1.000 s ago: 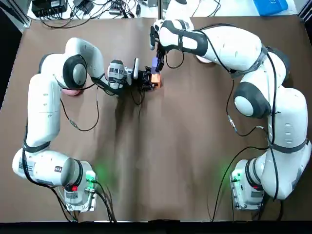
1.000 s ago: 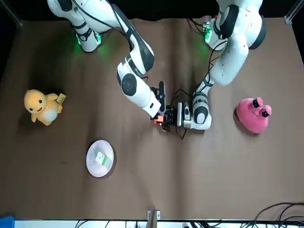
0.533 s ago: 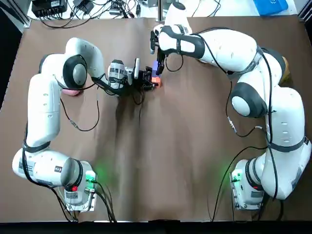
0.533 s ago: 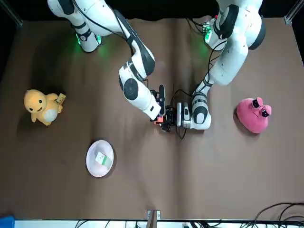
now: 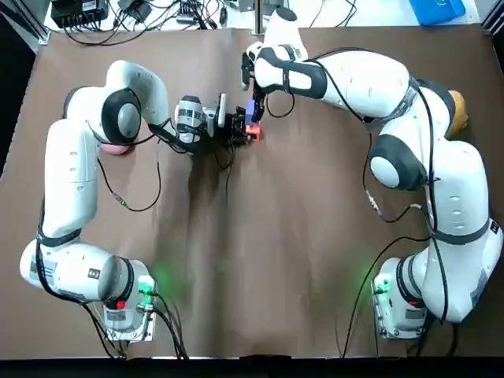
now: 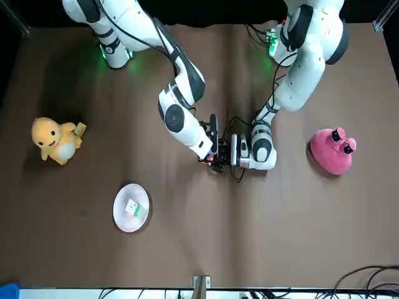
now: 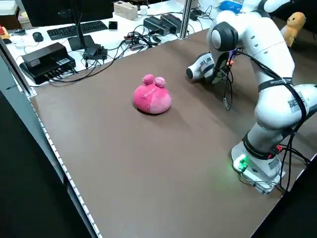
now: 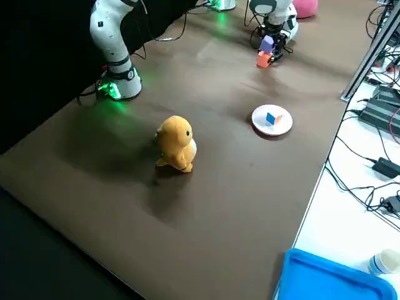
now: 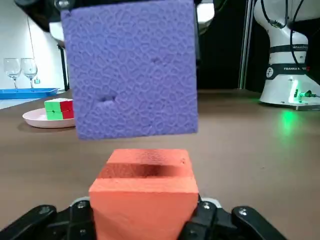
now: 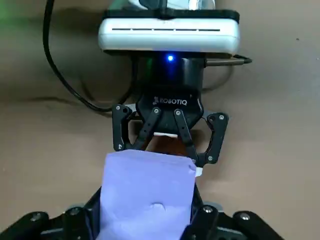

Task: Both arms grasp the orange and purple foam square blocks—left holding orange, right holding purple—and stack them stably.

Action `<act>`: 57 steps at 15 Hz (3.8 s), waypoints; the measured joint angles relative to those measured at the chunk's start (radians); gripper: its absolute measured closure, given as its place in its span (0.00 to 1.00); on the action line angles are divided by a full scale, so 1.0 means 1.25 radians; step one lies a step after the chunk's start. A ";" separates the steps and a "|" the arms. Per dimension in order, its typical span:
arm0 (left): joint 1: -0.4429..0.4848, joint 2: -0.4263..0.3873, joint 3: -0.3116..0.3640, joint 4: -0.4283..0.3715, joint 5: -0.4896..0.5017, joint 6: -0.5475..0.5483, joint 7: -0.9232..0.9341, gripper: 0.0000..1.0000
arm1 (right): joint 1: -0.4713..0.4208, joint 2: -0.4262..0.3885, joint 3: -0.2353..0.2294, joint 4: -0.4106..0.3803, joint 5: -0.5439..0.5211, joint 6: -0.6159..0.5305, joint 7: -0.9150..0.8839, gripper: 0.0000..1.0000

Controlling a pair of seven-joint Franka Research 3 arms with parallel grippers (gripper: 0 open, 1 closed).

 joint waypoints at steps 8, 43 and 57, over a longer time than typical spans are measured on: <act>-0.001 -0.001 0.000 0.000 0.000 0.003 0.000 0.40 | 0.004 0.013 0.000 0.000 -0.033 0.012 0.000 0.34; -0.001 -0.002 -0.001 0.001 0.000 0.007 0.007 0.40 | 0.016 0.035 -0.004 0.004 -0.033 0.027 0.002 0.29; -0.006 0.001 0.005 0.005 0.000 0.056 0.012 0.01 | 0.014 0.036 -0.004 0.002 -0.025 0.027 0.004 0.22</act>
